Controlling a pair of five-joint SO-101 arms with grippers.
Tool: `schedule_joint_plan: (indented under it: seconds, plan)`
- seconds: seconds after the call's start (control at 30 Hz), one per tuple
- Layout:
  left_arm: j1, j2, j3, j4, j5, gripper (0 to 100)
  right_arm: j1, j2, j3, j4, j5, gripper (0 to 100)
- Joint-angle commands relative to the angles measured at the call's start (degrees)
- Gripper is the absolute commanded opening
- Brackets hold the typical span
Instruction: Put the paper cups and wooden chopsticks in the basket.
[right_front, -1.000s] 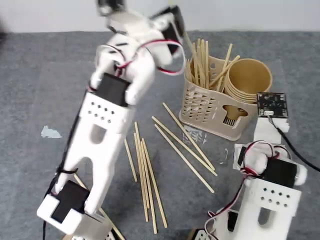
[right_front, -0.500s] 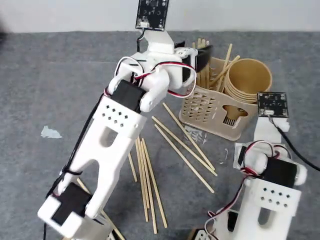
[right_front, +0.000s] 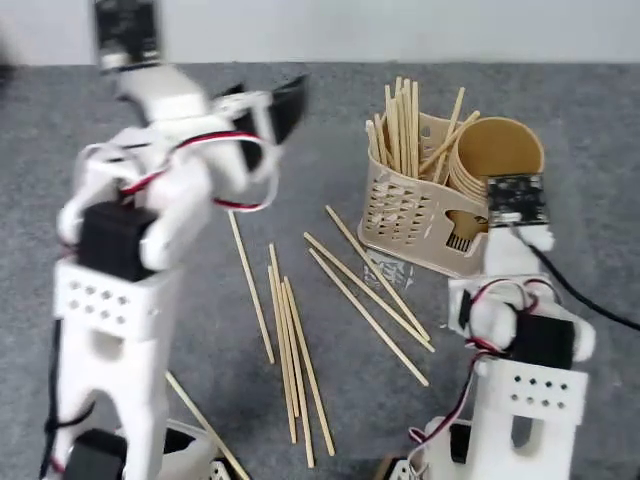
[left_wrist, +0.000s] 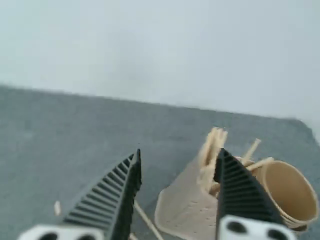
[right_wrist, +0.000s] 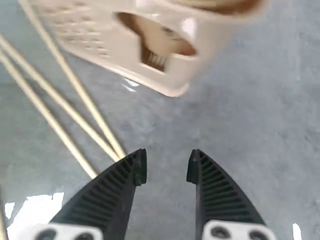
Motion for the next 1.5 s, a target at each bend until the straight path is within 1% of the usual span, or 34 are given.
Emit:
schedule_joint_plan:
  seconds: [0.0,0.1,0.23,0.3,0.37,0.5,0.7,0.8,0.9,1.0,1.1,1.2,1.47]
  plan:
    - [-6.15,-4.40,-0.22,5.36,4.75,21,-6.90,-1.54,-0.88,-1.27,0.26,14.3]
    - [-11.16,-5.71,-0.22,10.46,8.97,21,-14.20,-1.27,-0.88,-1.27,0.35,14.3]
    - [-16.44,-5.80,1.01,16.79,8.79,21,-23.43,-0.84,-0.79,-1.27,0.62,14.3]
    - [-19.25,-6.15,4.00,17.14,8.70,23,-26.86,-0.84,-0.79,-1.27,0.70,14.4]
    - [-21.54,-6.15,7.52,17.05,7.38,27,-30.20,-0.48,-0.79,-1.54,0.70,14.6]
    - [-24.18,-6.24,14.64,16.70,5.63,37,-33.63,4.62,-0.79,-4.26,0.79,14.7]
    - [-25.41,-6.24,21.05,16.53,5.45,38,-37.49,16.40,-0.79,-12.35,0.88,14.7]
    - [-25.41,-6.24,23.87,14.95,5.45,38,-38.20,21.93,-0.79,-16.84,1.32,14.7]
    - [-25.41,-6.24,27.65,11.52,5.45,38,-37.76,27.65,-0.79,-20.00,4.04,14.7]
    - [-25.41,-6.24,31.16,8.18,5.45,38,-35.91,32.57,-0.97,-22.73,4.57,14.7]
    - [-25.41,-6.24,33.54,5.98,5.45,38,-33.54,37.14,-2.73,-23.43,6.86,14.7]
    - [-25.32,-6.24,34.51,5.54,5.45,38,-32.40,41.01,-4.75,-23.43,8.09,14.7]
    - [-25.23,-6.15,36.35,5.54,5.54,38,-32.22,48.57,-8.70,-23.78,8.88,14.7]
